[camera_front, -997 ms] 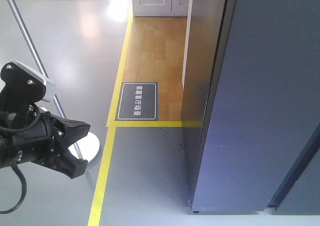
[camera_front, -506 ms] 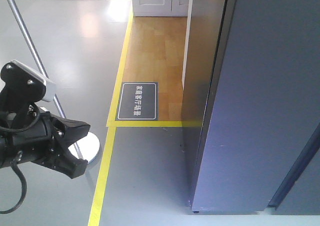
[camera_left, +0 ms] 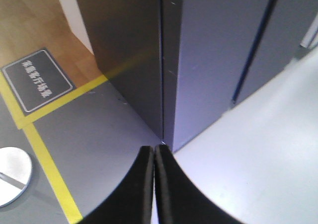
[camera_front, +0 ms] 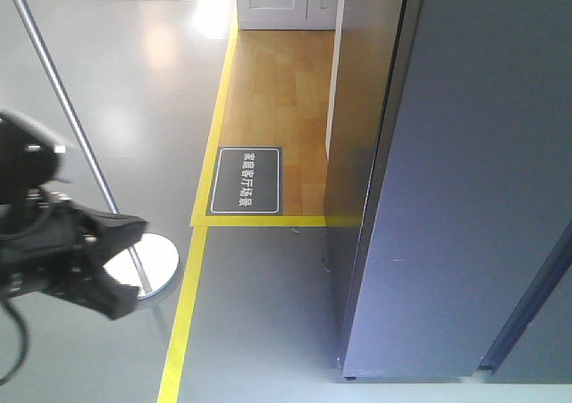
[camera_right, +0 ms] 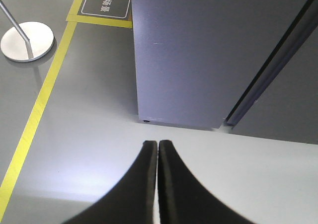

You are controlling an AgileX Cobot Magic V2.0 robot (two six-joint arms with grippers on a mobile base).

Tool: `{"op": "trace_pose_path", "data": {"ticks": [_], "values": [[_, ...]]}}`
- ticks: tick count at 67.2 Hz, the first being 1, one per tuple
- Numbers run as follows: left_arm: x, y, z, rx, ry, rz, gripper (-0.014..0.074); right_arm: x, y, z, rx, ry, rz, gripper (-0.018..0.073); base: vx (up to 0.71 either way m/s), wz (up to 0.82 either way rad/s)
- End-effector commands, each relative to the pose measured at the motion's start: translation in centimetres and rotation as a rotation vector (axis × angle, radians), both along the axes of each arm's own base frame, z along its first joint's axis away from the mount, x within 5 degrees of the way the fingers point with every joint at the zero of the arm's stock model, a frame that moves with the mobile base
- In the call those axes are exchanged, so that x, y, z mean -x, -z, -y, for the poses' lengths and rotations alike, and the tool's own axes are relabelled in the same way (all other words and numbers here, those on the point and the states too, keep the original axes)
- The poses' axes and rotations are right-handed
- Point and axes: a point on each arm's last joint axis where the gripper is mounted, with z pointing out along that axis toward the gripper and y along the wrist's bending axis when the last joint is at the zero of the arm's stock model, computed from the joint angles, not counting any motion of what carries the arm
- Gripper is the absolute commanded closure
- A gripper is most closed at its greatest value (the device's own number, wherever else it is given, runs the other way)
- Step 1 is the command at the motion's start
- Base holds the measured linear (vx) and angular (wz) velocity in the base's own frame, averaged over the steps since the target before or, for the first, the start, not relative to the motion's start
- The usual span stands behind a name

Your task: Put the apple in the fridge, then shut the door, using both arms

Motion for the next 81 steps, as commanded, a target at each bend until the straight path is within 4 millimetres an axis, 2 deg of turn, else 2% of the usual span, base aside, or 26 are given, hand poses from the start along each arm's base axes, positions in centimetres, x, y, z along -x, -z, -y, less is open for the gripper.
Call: {"op": "trace_pose_path", "data": {"ticks": [1,12,23,32,43,63,81], "values": [[0.6,-1.9,-1.6,0.070,-0.075,0.124,0.0603,-0.4,-1.1,0.0,0.004,0.003,0.071,0.0562,0.00,0.00],[2.7,-1.5,-5.2,0.085,-0.229,0.193,0.0603,-0.4,-1.1,0.0,0.005,0.003,0.071,0.0562,0.00,0.00],[6.9,-0.1,-8.2,0.108,-0.384,0.320,0.0603,-0.4,-1.1,0.0,0.005,0.003,0.071,0.0562,0.00,0.00],[9.7,2.4,-9.5,0.134,-0.504,0.452,0.0603,-0.4,-1.1,0.0,0.005,0.003,0.071,0.0562,0.00,0.00],[11.8,5.2,-9.9,0.170,-0.549,0.531,0.0603,-0.4,-1.1,0.0,0.005,0.003,0.071,0.0562,0.00,0.00],[12.6,10.9,-10.3,0.281,-0.606,0.618,0.0603,-0.4,-1.1,0.0,0.005,0.003,0.070,0.0562,0.00,0.00],[12.6,10.8,-10.2,0.199,-0.565,0.656,0.0603,-0.3,-1.1,0.1,0.009,0.004,0.073,0.0562,0.00,0.00]]}}
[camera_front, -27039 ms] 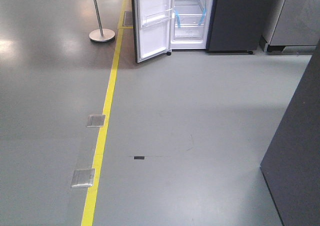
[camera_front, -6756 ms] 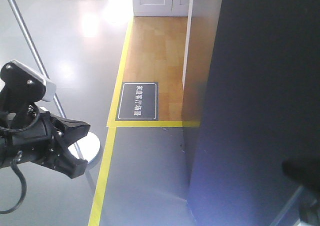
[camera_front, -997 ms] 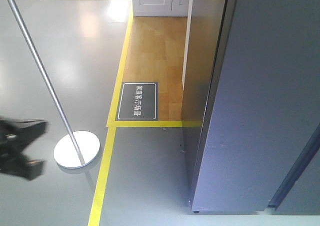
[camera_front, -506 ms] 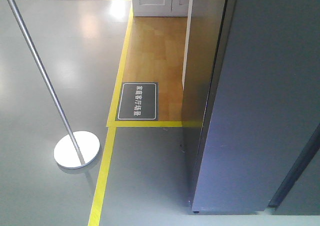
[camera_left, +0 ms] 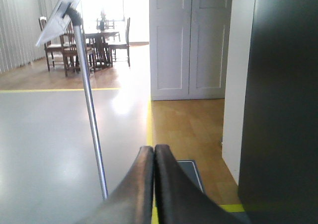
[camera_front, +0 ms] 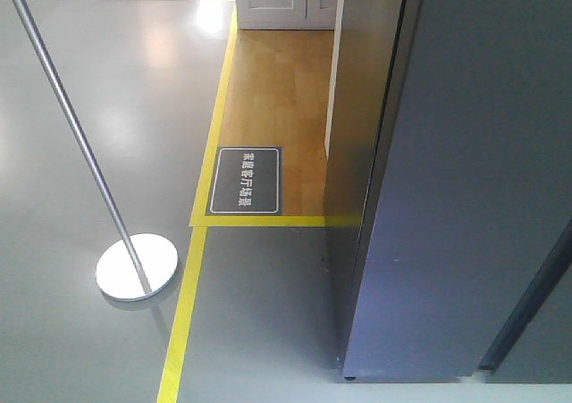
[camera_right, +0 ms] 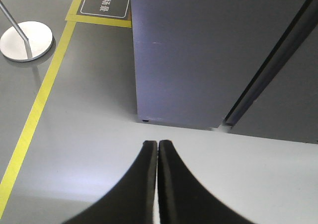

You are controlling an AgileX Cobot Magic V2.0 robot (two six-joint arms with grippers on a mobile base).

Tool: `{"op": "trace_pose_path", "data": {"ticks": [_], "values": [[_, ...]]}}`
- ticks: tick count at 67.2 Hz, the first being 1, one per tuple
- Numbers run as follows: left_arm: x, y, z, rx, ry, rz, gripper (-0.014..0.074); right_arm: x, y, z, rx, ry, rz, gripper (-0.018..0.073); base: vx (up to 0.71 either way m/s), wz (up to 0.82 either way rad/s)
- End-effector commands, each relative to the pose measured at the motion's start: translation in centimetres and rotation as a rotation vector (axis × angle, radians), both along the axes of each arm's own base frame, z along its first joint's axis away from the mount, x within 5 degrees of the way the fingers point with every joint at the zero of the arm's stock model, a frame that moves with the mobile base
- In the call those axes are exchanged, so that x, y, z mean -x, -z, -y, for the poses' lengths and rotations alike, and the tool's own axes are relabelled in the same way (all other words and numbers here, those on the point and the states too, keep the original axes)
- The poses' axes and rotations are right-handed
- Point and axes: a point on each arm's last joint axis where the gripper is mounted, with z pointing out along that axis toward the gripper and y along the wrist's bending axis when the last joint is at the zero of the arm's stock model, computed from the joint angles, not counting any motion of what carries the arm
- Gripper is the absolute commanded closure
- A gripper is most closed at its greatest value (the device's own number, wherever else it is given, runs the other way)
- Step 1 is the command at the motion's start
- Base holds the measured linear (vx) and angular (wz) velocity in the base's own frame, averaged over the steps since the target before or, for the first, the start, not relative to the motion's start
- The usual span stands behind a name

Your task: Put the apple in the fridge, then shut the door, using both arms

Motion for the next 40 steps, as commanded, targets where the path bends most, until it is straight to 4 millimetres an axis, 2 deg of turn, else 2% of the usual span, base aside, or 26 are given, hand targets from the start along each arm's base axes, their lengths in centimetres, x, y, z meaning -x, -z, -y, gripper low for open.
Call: {"op": "trace_pose_path", "data": {"ticks": [1,40], "values": [[0.1,-0.4,0.1,0.002,0.013,0.087,0.0603,-0.4,-1.2,0.1,0.007,0.003,0.073,0.0562,0.00,0.00],[0.3,-1.7,0.0,0.010,-0.005,0.232,0.0603,-0.4,-1.2,0.1,0.007,0.003,0.073,0.0562,0.00,0.00]]}}
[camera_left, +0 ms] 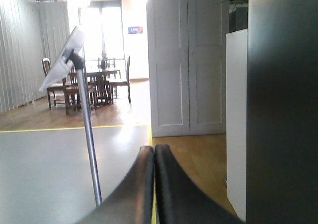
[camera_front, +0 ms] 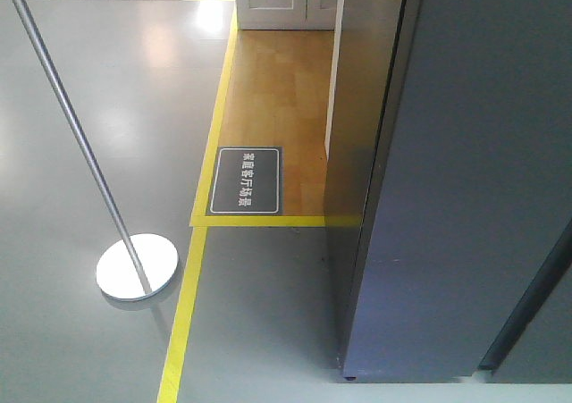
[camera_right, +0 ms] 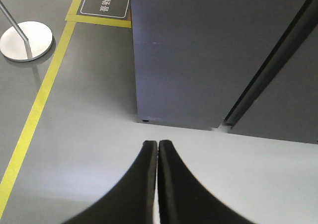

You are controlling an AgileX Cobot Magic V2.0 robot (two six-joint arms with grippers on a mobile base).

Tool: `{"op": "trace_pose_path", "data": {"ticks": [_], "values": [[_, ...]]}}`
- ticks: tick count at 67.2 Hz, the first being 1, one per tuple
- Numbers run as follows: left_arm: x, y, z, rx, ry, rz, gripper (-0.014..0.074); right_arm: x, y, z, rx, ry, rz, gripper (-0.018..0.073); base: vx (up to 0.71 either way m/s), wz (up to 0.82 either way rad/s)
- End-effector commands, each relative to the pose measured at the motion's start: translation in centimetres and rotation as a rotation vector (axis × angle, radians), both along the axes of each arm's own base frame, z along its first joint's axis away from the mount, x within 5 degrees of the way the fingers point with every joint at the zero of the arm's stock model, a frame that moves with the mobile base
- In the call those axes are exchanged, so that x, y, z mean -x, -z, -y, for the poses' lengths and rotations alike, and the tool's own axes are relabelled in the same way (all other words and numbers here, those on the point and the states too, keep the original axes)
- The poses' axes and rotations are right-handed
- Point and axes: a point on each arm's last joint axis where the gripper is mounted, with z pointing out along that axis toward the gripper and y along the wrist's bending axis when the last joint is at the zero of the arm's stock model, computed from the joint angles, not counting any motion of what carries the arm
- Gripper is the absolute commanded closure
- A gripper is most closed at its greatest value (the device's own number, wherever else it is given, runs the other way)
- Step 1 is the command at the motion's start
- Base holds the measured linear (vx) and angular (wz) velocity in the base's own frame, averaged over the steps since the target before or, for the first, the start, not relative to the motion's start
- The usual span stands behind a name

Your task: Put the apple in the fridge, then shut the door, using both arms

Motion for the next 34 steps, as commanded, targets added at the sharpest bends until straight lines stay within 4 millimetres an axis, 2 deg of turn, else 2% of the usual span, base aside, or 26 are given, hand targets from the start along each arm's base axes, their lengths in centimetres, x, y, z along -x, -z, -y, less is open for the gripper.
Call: {"op": "trace_pose_path", "data": {"ticks": [1,34], "values": [[0.23,-0.37,-0.06,0.011,-0.010,0.087,0.0603,-0.36,-1.17,0.06,0.006,0.003,0.073,0.0562,0.00,0.00],[0.22,-0.40,-0.12,0.009,-0.021,0.086,0.0603,-0.36,-1.17,0.06,0.008,0.003,0.073,0.0562,0.00,0.00]]}}
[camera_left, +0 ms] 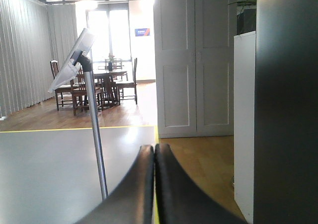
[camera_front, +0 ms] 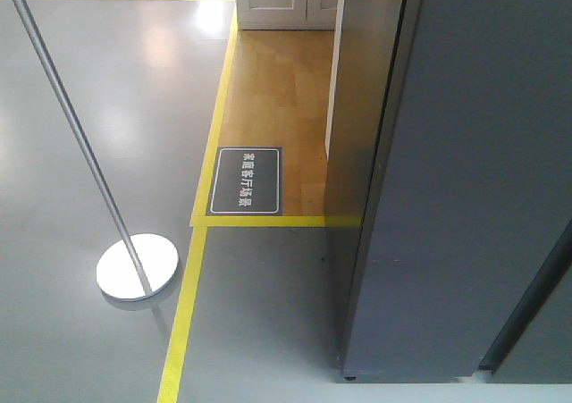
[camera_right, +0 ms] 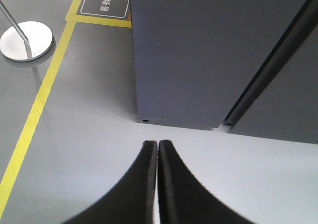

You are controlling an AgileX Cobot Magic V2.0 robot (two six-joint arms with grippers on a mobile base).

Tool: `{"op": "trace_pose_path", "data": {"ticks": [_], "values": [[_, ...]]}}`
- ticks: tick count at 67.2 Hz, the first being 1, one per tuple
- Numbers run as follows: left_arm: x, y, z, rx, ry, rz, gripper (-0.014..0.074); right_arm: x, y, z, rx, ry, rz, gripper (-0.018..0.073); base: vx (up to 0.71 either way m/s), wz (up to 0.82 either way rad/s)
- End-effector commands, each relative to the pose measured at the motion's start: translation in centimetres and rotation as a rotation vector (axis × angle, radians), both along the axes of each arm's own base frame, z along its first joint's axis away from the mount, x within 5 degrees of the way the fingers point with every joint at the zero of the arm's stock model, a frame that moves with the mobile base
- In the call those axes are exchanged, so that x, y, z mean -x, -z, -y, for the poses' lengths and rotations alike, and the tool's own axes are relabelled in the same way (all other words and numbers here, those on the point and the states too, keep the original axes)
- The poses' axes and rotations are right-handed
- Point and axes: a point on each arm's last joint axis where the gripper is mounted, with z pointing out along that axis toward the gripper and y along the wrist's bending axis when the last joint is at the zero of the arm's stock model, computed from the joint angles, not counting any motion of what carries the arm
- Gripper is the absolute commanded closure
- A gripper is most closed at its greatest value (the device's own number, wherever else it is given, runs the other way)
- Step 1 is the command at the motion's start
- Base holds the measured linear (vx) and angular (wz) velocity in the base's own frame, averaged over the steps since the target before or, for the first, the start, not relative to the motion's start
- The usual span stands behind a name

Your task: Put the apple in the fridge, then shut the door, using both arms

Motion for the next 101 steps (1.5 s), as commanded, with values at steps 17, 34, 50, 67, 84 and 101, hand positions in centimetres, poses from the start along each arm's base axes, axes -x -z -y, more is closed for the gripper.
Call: {"op": "trace_pose_path", "data": {"ticks": [17,34,50,67,84,101], "values": [[0.2,-0.4,0.0,0.008,0.002,0.084,0.0603,-0.4,-1.2,0.1,0.008,0.003,0.073,0.0562,0.00,0.00],[0.2,-0.4,0.0,0.008,0.002,0.084,0.0603,-0.4,-1.2,0.1,0.008,0.003,0.073,0.0562,0.00,0.00],[0.2,-0.4,0.0,0.008,0.002,0.084,0.0603,-0.7,-1.0,0.4,0.051,0.018,0.324,0.0562,0.00,0.00],[0.2,-0.4,0.0,0.008,0.002,0.084,0.0603,-1.1,2.9,0.4,-0.018,0.056,0.658,0.0562,0.00,0.00],[0.2,-0.4,0.0,0.008,0.002,0.084,0.0603,-0.8,6.9,0.4,-0.032,0.044,0.776,0.0562,0.00,0.00],[0.2,-0.4,0.0,0.008,0.002,0.083,0.0603,-0.7,7.6,0.5,-0.033,0.063,0.802,0.0562,0.00,0.00]]}}
